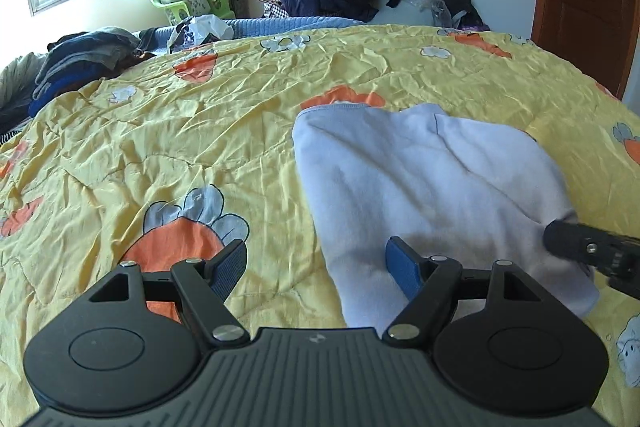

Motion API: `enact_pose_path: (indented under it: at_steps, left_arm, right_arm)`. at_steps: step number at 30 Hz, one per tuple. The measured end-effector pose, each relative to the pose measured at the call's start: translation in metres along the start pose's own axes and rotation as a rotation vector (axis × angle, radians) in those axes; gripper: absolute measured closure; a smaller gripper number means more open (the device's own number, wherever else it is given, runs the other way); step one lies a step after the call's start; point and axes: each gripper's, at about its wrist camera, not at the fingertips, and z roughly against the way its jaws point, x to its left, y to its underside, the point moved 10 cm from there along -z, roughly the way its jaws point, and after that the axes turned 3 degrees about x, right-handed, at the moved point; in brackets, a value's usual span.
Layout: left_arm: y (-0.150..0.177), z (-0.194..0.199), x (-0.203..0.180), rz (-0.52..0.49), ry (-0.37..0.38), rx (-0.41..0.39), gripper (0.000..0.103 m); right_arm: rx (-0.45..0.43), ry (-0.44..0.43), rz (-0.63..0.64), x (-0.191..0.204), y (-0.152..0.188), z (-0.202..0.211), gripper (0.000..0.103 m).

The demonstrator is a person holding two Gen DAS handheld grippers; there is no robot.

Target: Fold small clothes

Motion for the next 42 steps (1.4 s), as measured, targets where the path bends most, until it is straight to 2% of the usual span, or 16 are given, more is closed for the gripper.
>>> enact_pose_path:
  at_steps: [3, 6, 8, 11, 13, 15, 18, 22, 24, 25, 26, 27, 29, 33, 36, 42]
  left_arm:
    - [0.001, 0.003, 0.001, 0.011, 0.000, -0.009, 0.026]
    - [0.001, 0.003, 0.001, 0.023, 0.001, -0.004, 0.026]
    - [0.002, 0.004, 0.001, 0.030, 0.000, -0.004, 0.026]
    - [0.004, 0.006, 0.001, 0.036, 0.001, -0.003, 0.026]
    - [0.004, 0.007, 0.002, 0.034, 0.002, -0.005, 0.026]
    - [0.005, 0.008, 0.001, 0.027, -0.001, -0.009, 0.026]
    - [0.006, 0.009, 0.000, 0.028, -0.004, -0.008, 0.026]
    - [0.006, 0.013, -0.001, 0.034, 0.005, -0.012, 0.025]
    - [0.007, 0.017, 0.000, 0.035, 0.010, -0.021, 0.025]
    - [0.007, 0.019, 0.000, 0.039, 0.017, -0.028, 0.025]
    - [0.008, 0.021, 0.002, 0.048, 0.029, -0.034, 0.025]
    - [0.009, 0.022, 0.003, 0.061, 0.047, -0.036, 0.023]
    - [0.014, 0.022, 0.009, 0.112, 0.108, -0.027, 0.018]
    - [0.028, 0.011, 0.021, 0.269, 0.283, 0.039, 0.017]
    - [0.033, -0.003, 0.028, 0.405, 0.401, 0.082, 0.016]
    - [0.021, -0.015, 0.020, 0.480, 0.570, 0.096, 0.016]
  right_arm:
    - [-0.031, -0.010, -0.012, 0.005, -0.004, 0.011, 0.068]
    - [-0.086, -0.009, 0.092, 0.022, -0.009, 0.020, 0.068]
    - [-0.073, -0.005, 0.131, 0.028, -0.008, 0.015, 0.064]
    - [-0.024, 0.090, 0.167, 0.019, -0.005, -0.001, 0.064]
    - [-0.005, 0.120, 0.149, 0.011, -0.004, -0.005, 0.063]
    - [-0.028, 0.092, 0.119, 0.010, -0.006, 0.002, 0.063]
    - [-0.060, 0.069, 0.150, 0.014, -0.004, 0.010, 0.063]
    - [-0.007, 0.092, 0.146, 0.005, 0.003, -0.001, 0.062]
    - [0.005, 0.077, 0.109, 0.000, 0.005, -0.001, 0.061]
    - [-0.003, 0.058, 0.082, -0.001, 0.004, 0.002, 0.060]
    - [-0.015, 0.043, 0.063, -0.003, 0.002, 0.006, 0.053]
    - [-0.029, 0.029, 0.049, -0.005, 0.000, 0.010, 0.038]
    - [-0.047, 0.005, 0.031, -0.012, -0.003, 0.015, 0.022]
    - [0.031, -0.077, -0.001, -0.028, -0.004, 0.007, 0.023]
    - [0.110, -0.180, -0.062, -0.035, -0.002, -0.006, 0.027]
    - [0.181, -0.374, -0.150, -0.032, -0.004, -0.034, 0.031]
